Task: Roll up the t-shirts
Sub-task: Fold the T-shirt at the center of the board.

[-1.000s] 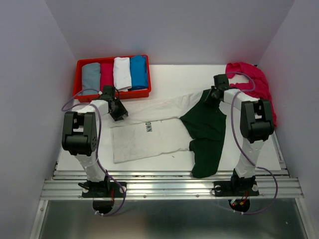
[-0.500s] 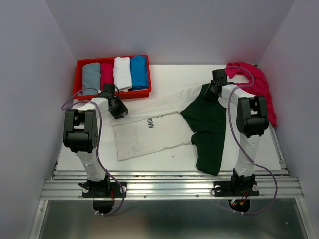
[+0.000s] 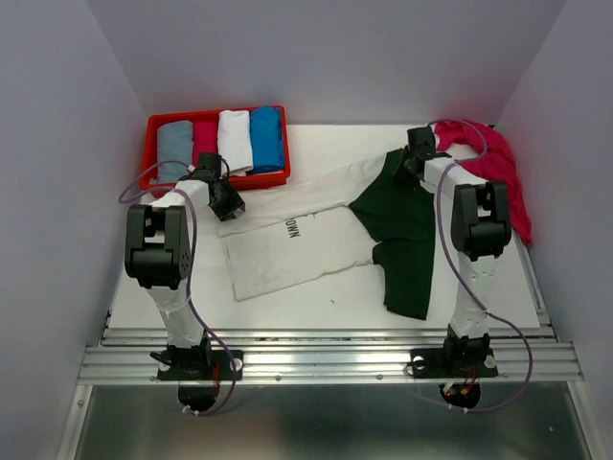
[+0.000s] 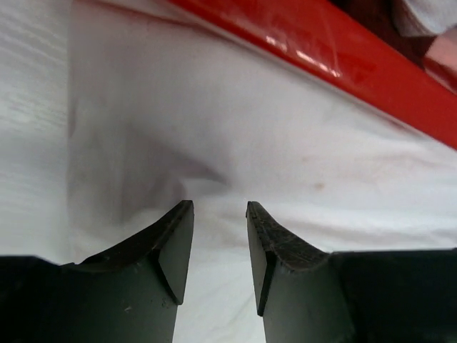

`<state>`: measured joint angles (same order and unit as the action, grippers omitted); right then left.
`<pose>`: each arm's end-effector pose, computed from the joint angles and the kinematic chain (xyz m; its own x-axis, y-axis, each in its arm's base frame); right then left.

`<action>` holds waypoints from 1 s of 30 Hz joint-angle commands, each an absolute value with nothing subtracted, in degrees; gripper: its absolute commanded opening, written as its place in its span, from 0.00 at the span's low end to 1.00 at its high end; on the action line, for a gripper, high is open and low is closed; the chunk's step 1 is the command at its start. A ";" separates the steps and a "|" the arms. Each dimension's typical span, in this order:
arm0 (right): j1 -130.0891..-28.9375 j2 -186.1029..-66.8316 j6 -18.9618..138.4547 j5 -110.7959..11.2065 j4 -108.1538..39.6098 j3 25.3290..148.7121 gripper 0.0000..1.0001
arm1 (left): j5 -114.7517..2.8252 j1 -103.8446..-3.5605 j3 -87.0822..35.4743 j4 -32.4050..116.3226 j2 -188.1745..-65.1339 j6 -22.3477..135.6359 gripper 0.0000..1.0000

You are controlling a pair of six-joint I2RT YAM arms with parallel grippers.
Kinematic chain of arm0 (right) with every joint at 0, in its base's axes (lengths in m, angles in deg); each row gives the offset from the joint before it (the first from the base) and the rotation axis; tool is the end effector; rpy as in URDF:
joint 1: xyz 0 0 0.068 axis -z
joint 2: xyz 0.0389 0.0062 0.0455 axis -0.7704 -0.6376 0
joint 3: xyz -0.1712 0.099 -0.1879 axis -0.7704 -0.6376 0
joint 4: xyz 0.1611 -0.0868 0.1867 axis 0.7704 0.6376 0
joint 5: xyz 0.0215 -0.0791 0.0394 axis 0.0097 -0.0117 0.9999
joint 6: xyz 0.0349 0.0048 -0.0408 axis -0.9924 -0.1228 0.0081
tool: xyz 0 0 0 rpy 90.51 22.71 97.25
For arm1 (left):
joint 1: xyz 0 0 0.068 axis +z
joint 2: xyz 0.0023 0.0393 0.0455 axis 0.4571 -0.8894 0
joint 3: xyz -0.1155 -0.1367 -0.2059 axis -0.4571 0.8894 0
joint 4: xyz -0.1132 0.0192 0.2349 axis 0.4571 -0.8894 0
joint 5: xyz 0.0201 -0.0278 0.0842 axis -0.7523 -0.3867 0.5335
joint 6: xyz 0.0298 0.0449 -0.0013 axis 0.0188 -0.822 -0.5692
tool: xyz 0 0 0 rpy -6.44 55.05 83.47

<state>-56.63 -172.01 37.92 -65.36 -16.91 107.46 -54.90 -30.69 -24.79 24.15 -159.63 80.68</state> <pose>0.4890 0.0486 0.1706 -0.6616 0.4051 -0.6310 0.3420 0.9119 0.2268 0.3995 -0.0288 0.1764 -0.7265 -0.5345 -0.4318 -0.3535 0.8296 -0.4322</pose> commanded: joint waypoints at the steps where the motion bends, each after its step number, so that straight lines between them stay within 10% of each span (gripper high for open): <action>1: -55.13 -160.46 40.37 -67.28 -14.39 101.76 0.50 | -53.50 -31.33 -24.04 20.26 -150.14 78.03 0.47; 16: -55.13 -123.88 37.64 -55.76 -12.29 68.27 0.78 | -45.77 -34.32 -3.05 7.25 -122.89 82.23 0.52; 30: -55.13 -115.61 33.69 -49.00 -14.73 52.70 0.80 | -49.11 -39.68 7.61 15.06 -123.14 90.24 0.50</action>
<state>-55.21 -115.34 34.84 -51.26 -11.34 55.83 -49.26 -39.19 7.38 10.16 -122.01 88.09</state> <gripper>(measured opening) 0.796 0.505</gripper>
